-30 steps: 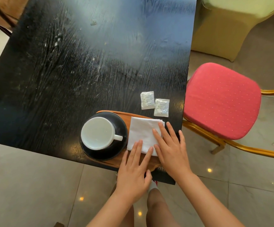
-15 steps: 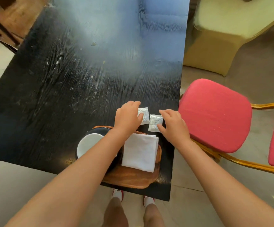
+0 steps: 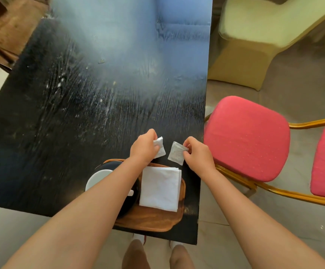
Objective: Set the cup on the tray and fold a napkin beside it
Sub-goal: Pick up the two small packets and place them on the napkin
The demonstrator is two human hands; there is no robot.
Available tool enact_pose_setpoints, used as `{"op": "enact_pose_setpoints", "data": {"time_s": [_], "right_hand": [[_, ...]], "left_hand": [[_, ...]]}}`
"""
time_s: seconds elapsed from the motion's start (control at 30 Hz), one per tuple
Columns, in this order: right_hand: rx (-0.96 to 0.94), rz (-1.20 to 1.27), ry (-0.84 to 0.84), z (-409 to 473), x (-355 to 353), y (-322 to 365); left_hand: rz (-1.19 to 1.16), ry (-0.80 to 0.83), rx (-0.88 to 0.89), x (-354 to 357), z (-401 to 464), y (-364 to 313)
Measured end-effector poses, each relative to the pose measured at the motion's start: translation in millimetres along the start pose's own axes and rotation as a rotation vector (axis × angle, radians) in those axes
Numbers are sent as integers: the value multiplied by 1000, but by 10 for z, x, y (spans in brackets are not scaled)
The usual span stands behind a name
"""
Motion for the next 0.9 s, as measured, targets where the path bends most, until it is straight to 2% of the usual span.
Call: {"op": "enact_pose_setpoints", "data": {"time_s": [0.17,0.27,0.37,0.5,0.8,0.83,0.9], "right_hand": [[152,439,52,-46,-339,223],[119,634,131,-198,-534,523],[23,525,110,-367,-669,736],[-56,373,63,-577,-741,911],[-175,406,-88,-814,-1023,1216],[-171,400,-85,-832,-1037,1204],[-90,444,46,-898,-961,1145]], "left_hand": [[-281,-10,-117,-391,-167,-13],[-442,43,-182,-593,-382,-75],[-603,124,-219,-711,-684,-191],[-669,149,-269,-863,-1015,-245],[-647,99,-45,-1268,-1291,-374],[-662,92,-35,-1293,-1310,-369],[-710,53,-33,-1356,-1348,-334]]}}
Point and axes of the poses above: each hand's wrist, its own z-axis towards the middle knuckle, its own x-axis out of the palm, y = z × x, the point moved 9 cm from there along z, towards the middle knuckle, and after that the axes turned 15 degrees about -y, right-handed, at the moved point
